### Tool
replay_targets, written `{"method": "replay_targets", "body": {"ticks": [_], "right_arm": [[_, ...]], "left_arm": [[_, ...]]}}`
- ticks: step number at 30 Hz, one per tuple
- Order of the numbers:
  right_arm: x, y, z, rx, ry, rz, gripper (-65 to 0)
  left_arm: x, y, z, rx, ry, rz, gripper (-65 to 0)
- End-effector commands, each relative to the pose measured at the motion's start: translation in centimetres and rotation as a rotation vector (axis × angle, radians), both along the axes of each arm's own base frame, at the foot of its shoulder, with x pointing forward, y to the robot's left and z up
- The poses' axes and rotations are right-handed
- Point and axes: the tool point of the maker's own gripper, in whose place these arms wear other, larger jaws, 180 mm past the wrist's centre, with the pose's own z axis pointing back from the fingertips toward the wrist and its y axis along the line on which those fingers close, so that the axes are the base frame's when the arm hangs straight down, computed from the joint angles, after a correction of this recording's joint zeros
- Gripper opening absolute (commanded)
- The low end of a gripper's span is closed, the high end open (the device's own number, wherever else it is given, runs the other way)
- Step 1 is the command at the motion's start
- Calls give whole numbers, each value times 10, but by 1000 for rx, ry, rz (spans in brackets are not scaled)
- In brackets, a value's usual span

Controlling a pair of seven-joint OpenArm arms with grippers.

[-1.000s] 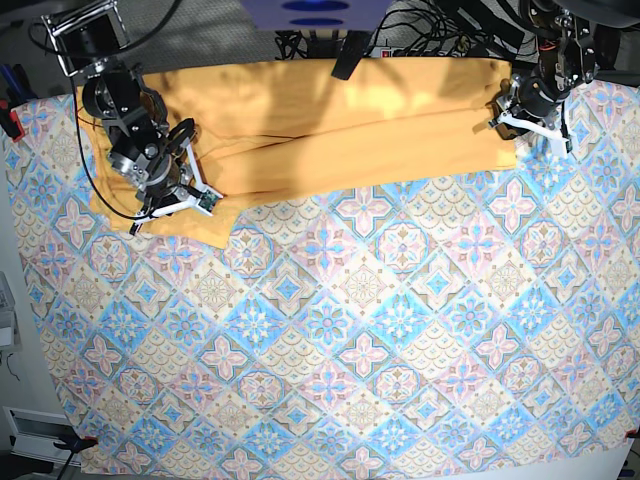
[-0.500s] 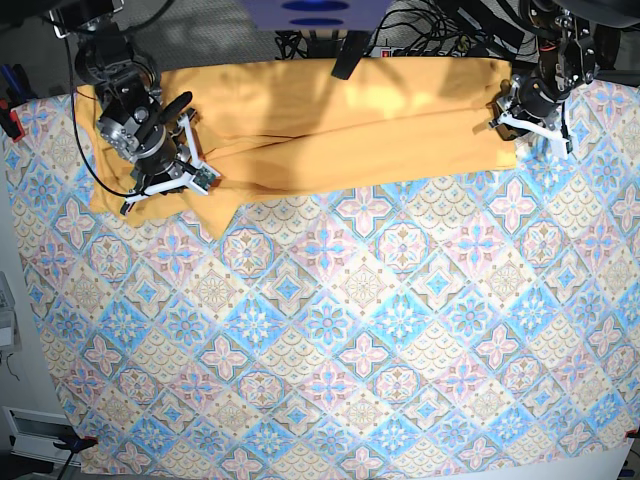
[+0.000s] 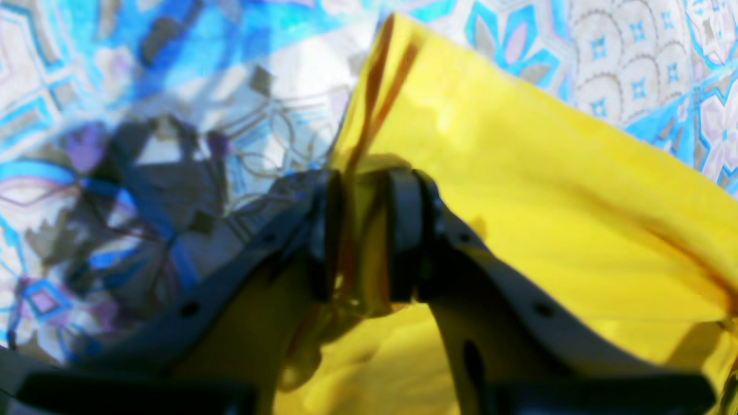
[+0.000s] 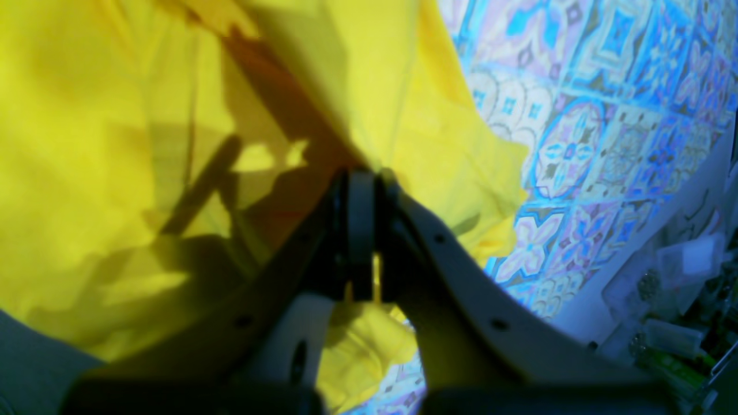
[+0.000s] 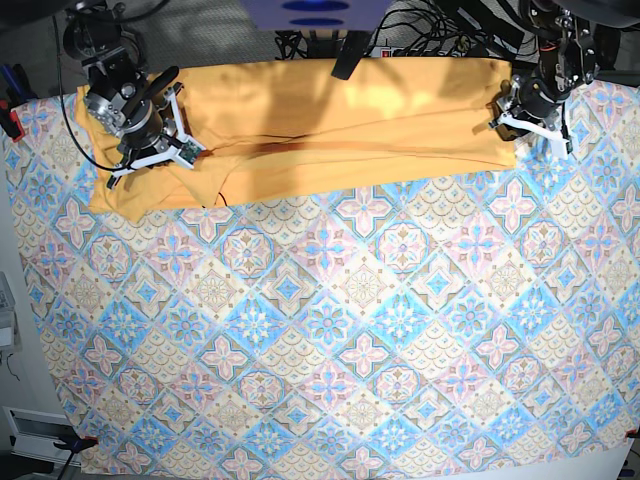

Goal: Fold the T-shirt properly
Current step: 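Slide the right gripper along the shirt toward the left gripper, folding inward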

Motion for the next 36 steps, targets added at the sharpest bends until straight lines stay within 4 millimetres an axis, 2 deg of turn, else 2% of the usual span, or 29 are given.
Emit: {"method": "replay_targets", "body": {"ticks": [1,4,8,12,18,23,27,29,31,36], "right_arm": [[4,0,3,-2,-15,9,-648],[-6,0,-12,-8,32,11,-640],[-11,-3,-24,-21,68,11,-559],[-8,4,-17,-7,45,21,-508],[6,20,6,26,-27,50,-506],[4,22,3,26,-17,54,-505],[-4,32,-2,32,5,89,-505],[-6,29,-3,2,7,107,-504],[-17,20,-7,-63,31,122,-503],[-20,16,-6,-150,17,169,-502]], "left_arm": [[4,6,6,16,-22,-3,-509],[4,5,6,12,-20,-2,-509],[3,5,5,12,-18,-2,-509],[2,5,5,12,-17,-2,-509],[2,3,5,9,-16,-4,-509],[1,4,5,10,-15,-2,-509],[1,4,4,10,-13,-2,-508],[1,4,4,10,-13,-2,-508],[1,4,4,9,-12,-3,-508],[1,6,5,12,-14,-5,-507]]}}
